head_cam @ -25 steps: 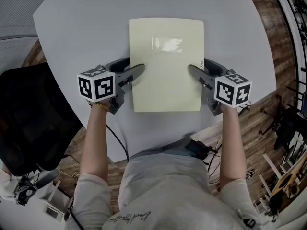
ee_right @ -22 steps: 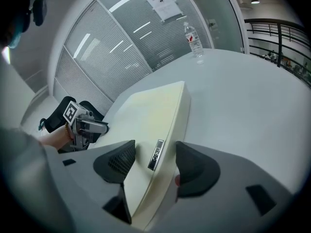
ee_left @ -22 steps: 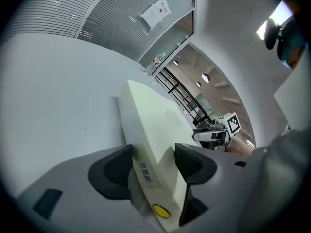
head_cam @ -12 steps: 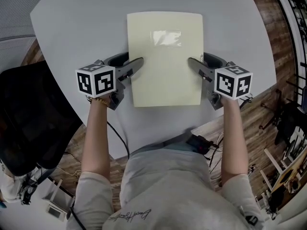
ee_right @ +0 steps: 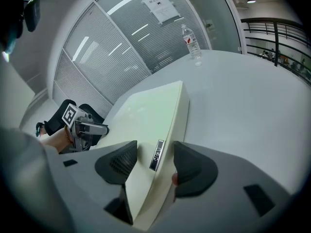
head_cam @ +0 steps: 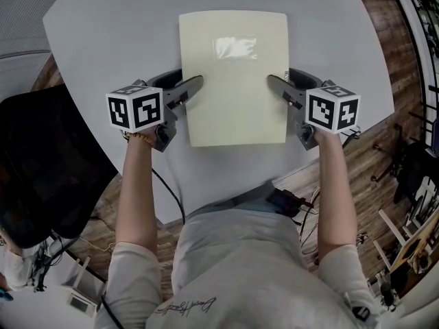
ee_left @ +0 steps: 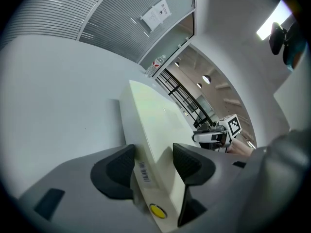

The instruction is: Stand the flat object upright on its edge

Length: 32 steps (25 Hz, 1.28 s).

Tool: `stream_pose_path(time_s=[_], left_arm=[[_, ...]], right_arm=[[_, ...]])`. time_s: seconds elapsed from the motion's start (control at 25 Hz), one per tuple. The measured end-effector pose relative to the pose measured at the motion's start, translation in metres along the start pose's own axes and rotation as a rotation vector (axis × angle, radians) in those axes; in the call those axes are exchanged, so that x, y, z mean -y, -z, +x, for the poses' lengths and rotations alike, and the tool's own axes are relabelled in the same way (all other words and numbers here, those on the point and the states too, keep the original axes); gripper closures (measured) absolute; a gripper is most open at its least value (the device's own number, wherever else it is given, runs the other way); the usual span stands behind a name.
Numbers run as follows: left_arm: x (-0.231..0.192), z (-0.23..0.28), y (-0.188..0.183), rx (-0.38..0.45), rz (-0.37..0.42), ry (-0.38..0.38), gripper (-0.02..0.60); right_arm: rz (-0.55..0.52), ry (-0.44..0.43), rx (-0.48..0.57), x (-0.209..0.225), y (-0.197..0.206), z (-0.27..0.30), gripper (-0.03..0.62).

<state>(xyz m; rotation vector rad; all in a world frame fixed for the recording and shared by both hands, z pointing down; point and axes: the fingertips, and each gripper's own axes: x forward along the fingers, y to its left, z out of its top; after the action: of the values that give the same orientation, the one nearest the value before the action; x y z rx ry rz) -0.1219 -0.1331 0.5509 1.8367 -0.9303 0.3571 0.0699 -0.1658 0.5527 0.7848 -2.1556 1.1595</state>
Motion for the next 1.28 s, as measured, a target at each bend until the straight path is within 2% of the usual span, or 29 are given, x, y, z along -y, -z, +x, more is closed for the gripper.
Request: stream_pose_path(time_s=[1.08, 1.28], left_arm=[[0.021, -0.024, -0.011, 0.074, 0.033, 0.012, 0.336], [0.028, -0.032, -0.015, 0.091, 0.058, 0.007, 0.336]], right_arm=[[-0.062, 0.025, 0.059, -0.019, -0.013, -0.022, 0.352], [-0.075, 0.025, 0.078, -0.025, -0.016, -0.027, 0.353]])
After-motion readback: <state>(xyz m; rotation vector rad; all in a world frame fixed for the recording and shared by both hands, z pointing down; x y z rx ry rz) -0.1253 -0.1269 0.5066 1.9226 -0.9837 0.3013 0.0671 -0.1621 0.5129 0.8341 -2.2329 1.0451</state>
